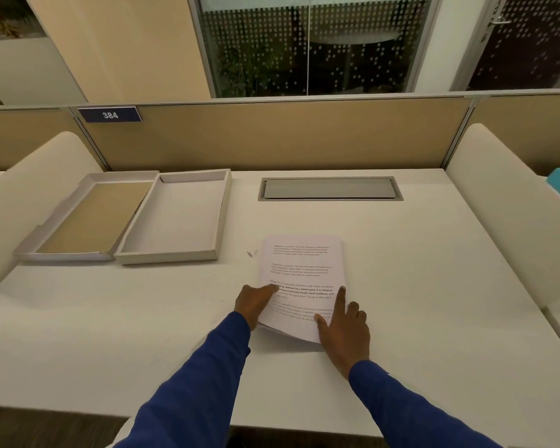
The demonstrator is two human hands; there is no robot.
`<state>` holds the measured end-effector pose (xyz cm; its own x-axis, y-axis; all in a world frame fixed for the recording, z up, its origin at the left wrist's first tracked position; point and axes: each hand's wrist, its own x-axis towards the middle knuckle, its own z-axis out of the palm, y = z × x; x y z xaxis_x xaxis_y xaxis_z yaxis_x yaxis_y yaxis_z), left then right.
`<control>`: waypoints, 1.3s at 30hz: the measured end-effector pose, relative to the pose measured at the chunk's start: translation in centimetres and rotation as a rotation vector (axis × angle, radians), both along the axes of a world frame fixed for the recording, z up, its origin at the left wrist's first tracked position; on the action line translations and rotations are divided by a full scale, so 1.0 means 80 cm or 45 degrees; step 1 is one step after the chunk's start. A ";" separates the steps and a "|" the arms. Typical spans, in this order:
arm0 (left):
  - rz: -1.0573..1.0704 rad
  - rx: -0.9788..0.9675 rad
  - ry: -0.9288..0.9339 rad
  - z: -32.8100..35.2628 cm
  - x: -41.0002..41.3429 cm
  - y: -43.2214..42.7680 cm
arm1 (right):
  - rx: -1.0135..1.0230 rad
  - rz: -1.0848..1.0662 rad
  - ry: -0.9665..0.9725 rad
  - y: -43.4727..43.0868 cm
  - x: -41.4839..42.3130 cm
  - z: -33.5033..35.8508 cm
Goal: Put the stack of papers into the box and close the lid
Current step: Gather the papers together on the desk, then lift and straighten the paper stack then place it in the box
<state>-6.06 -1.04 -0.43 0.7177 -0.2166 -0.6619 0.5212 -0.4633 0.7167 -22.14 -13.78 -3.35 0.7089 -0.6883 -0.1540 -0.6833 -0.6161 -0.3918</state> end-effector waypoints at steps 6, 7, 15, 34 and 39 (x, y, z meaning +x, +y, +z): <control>-0.184 -0.084 0.157 0.003 0.034 -0.003 | 0.037 -0.020 0.009 -0.008 0.001 -0.002; -0.208 -0.088 0.154 0.002 0.037 -0.004 | 0.042 -0.023 0.007 -0.010 0.002 -0.004; -0.194 -0.118 -0.170 -0.007 0.017 -0.018 | 0.211 -0.147 -0.049 -0.030 0.012 0.005; -0.153 -0.496 -0.716 0.042 -0.034 0.017 | 1.430 0.003 -0.849 -0.104 0.036 0.101; -0.095 -0.493 -0.893 0.048 -0.040 0.004 | 1.274 0.042 -0.982 -0.091 0.028 0.115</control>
